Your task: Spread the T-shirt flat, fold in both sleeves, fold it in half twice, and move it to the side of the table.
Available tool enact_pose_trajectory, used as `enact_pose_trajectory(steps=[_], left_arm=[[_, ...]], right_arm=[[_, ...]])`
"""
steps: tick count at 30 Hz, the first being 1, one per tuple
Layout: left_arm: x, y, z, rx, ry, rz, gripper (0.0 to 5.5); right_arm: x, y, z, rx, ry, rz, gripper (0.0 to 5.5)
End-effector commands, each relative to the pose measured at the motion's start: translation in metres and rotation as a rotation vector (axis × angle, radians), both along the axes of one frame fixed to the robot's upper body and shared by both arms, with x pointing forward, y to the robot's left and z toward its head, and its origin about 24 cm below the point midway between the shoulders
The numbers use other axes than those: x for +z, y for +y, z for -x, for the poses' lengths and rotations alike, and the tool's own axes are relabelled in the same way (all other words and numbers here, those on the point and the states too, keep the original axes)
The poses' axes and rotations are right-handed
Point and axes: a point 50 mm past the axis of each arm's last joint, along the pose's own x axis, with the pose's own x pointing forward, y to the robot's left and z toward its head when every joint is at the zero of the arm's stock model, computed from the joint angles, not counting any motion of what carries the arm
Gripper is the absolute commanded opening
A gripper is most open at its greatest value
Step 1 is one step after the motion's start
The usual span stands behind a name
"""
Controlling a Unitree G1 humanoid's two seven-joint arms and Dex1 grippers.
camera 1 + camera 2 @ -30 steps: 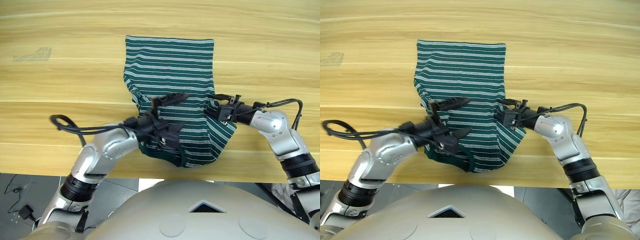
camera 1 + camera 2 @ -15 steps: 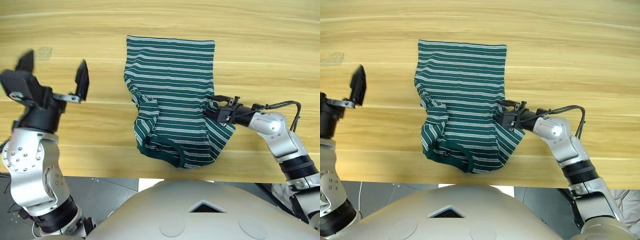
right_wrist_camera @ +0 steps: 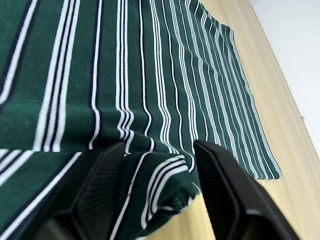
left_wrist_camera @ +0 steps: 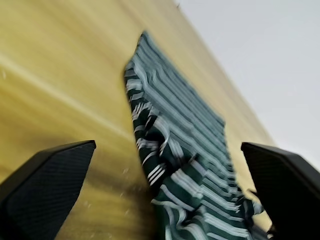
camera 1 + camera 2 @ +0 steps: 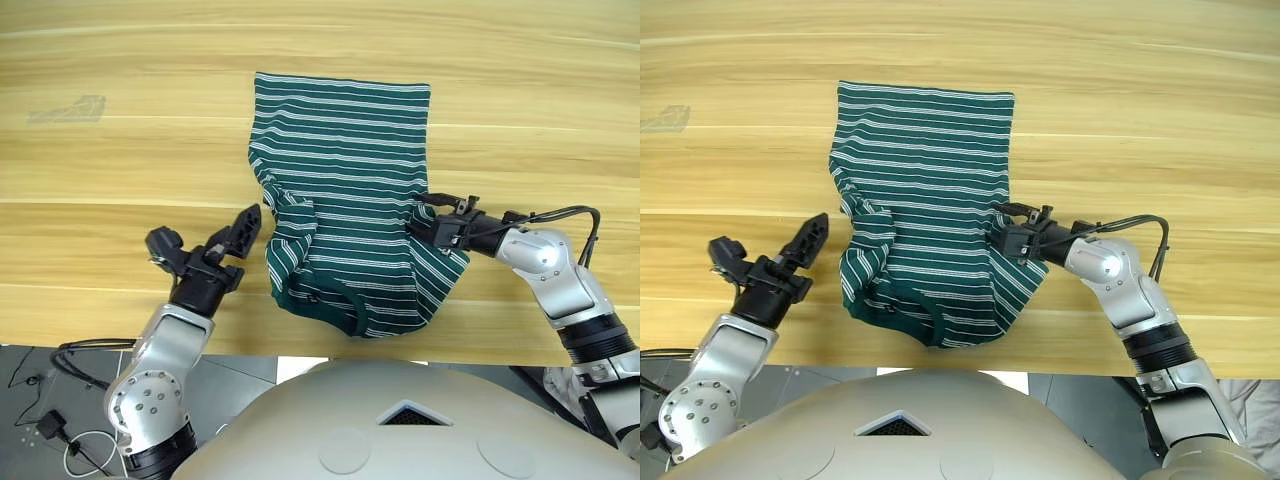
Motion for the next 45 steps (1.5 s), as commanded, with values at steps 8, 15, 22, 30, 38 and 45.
enact_pose_trajectory(steps=[8,15,22,30,38,45], left_arm=[[-0.007,-0.016,-0.005,-0.189,-0.006,-0.052,5.4],[-0.007,-0.021,0.002,-0.243,-0.001,-0.047,4.62],[-0.008,-0.018,-0.001,-0.234,-0.009,-0.057,3.42],[-0.009,-0.019,-0.003,-0.243,-0.018,-0.068,2.25],[-0.009,-0.02,-0.003,-0.256,-0.032,-0.079,1.06],[-0.01,-0.024,-0.001,-0.291,-0.029,-0.088,0.0]], right_arm=[[-0.016,-0.002,0.006,0.006,0.061,0.07,2.53],[-0.017,-0.001,0.007,0.01,0.06,0.075,2.57],[-0.019,-0.001,0.007,0.012,0.058,0.083,2.57],[-0.023,0.0,0.009,0.017,0.063,0.089,2.57],[-0.025,-0.001,0.01,0.016,0.062,0.093,2.57],[-0.027,-0.001,0.01,0.012,0.055,0.094,2.57]])
